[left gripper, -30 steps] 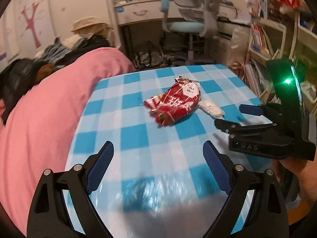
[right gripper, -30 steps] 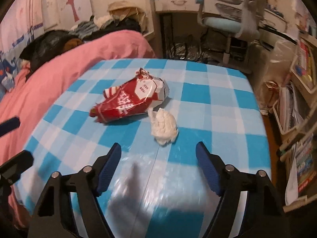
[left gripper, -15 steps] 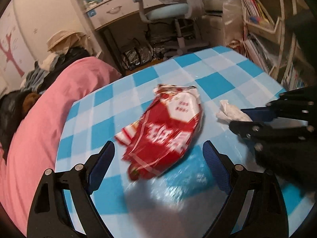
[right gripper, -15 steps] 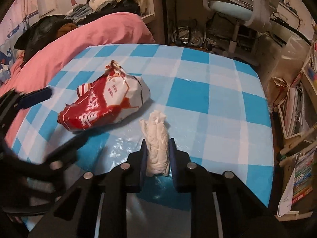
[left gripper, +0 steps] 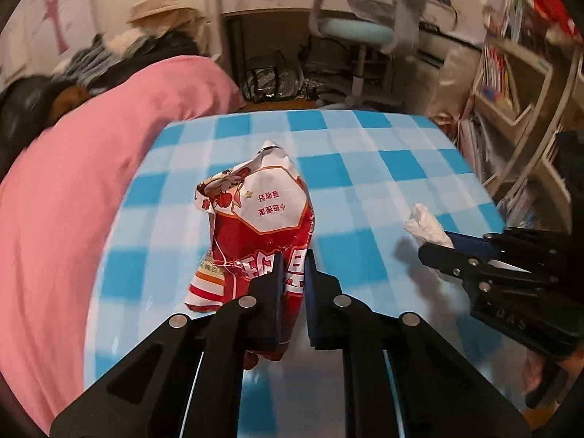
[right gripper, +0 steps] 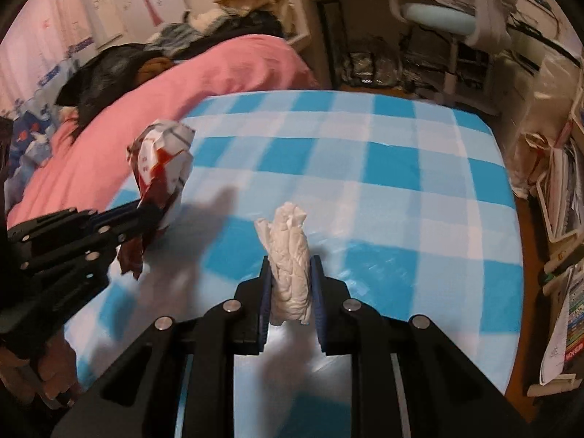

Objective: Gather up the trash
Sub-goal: 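Grasp the red snack bag with the left tool while the right grasps the small tissue, then lift the red snack bag with the left tool and the tissue with the right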

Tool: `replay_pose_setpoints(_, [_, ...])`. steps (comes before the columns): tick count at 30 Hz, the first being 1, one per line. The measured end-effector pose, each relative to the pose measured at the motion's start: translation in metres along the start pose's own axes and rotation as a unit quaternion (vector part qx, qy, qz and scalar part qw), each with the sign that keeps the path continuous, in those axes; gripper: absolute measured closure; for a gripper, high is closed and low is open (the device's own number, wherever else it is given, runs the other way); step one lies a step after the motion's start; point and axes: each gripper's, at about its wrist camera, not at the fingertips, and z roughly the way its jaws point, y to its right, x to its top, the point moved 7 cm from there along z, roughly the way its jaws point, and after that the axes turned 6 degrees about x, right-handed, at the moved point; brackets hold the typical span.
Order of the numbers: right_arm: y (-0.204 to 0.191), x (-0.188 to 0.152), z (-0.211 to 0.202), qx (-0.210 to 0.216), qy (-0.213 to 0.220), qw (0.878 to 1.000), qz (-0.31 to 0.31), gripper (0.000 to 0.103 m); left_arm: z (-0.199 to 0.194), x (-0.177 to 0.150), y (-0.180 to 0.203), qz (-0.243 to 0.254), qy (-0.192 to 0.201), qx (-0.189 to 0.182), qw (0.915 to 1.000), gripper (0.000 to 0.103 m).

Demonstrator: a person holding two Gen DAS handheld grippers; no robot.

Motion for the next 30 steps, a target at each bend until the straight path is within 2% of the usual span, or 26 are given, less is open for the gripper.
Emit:
replay_pose_setpoints(4, [-0.035, -0.022, -0.02, 0.006, 0.003, 1.0, -0.026, 0.082, -0.043, -0.034, -0.024, -0.043, 0.002, -0.041, 0.9982, 0.093])
replay_pose_setpoints(7, [-0.052, -0.038, -0.034, 0.009, 0.007, 0.999, -0.031, 0.082, -0.068, -0.061, -0.043, -0.084, 0.0, -0.071, 0.9939, 0.093])
replay_pose_setpoints(11, [-0.064, -0.052, -0.045, 0.01, 0.012, 0.999, -0.031, 0.082, -0.085, -0.087, -0.062, -0.112, -0.005, -0.078, 0.9907, 0.093])
replay_pose_setpoints(15, [-0.074, -0.063, -0.051, 0.008, 0.013, 0.999, -0.035, 0.082, -0.104, -0.097, -0.075, -0.145, 0.005, -0.1, 0.9844, 0.093])
replay_pose_setpoints(24, [-0.091, -0.078, -0.071, 0.007, 0.044, 0.998, -0.037, 0.082, -0.133, -0.11, -0.084, -0.157, 0.023, -0.098, 0.9825, 0.094])
replay_pose_setpoints(30, [-0.101, -0.081, -0.068, 0.006, 0.046, 0.998, -0.05, 0.082, -0.13, -0.109, -0.08, -0.147, 0.02, -0.087, 0.985, 0.094])
